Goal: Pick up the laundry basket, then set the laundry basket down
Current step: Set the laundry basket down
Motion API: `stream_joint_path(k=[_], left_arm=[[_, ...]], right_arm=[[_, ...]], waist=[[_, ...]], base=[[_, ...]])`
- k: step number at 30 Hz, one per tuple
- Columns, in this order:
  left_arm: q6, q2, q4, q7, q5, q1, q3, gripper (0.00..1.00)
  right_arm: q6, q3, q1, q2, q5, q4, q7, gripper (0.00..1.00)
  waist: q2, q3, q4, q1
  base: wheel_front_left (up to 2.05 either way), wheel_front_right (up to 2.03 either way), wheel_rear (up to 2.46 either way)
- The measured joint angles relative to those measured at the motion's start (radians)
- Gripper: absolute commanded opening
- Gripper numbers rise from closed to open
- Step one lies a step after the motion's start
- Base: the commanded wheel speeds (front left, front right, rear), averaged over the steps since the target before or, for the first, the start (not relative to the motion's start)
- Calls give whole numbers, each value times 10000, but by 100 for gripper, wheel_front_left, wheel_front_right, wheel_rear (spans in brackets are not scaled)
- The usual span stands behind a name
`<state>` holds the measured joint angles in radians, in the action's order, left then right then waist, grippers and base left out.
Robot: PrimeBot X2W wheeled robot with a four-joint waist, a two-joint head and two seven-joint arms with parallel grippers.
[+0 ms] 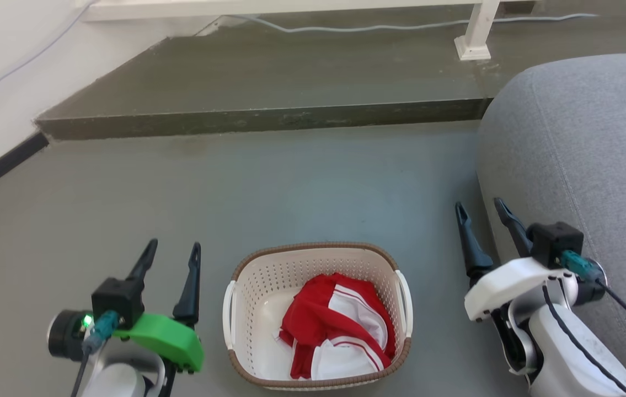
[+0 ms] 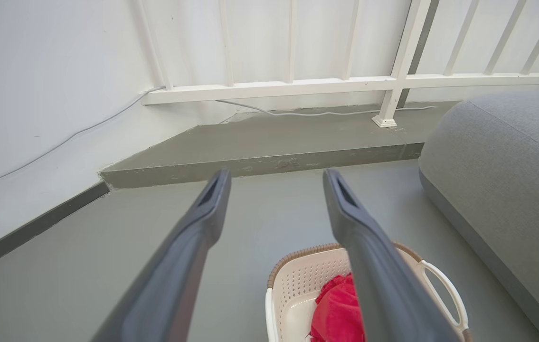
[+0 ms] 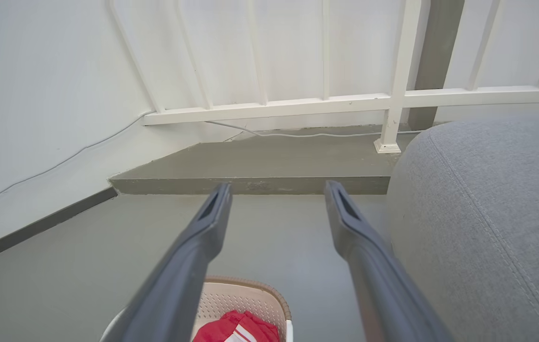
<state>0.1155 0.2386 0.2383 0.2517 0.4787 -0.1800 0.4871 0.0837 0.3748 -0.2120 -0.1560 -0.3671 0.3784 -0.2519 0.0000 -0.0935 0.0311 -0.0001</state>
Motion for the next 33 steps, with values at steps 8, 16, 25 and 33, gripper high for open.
stream_joint_path(k=[8, 16, 25, 33], left_arm=[[10, -21, -280, 0, -140, 1067, -134, 100], [81, -107, -633, 0, -631, 1454, -696, 100], [82, -345, -1110, 0, -1047, 1977, -1287, 100], [82, -485, -1258, 0, -1325, 2307, -1327, 100]], right_arm=[[150, -86, 843, -15, 82, -437, 0, 100], [240, -199, 1417, -71, 267, -978, 0, 100], [301, -384, 2014, -100, 441, -1444, 0, 100], [322, -422, 2296, -102, 516, -1636, 0, 100]], waist=[[0, 383, 93, 0], [0, 516, 152, 0], [0, 643, 137, 0], [0, 696, 143, 0]], base=[[0, 0, 0], [0, 0, 0], [0, 0, 0], [0, 0, 0]])
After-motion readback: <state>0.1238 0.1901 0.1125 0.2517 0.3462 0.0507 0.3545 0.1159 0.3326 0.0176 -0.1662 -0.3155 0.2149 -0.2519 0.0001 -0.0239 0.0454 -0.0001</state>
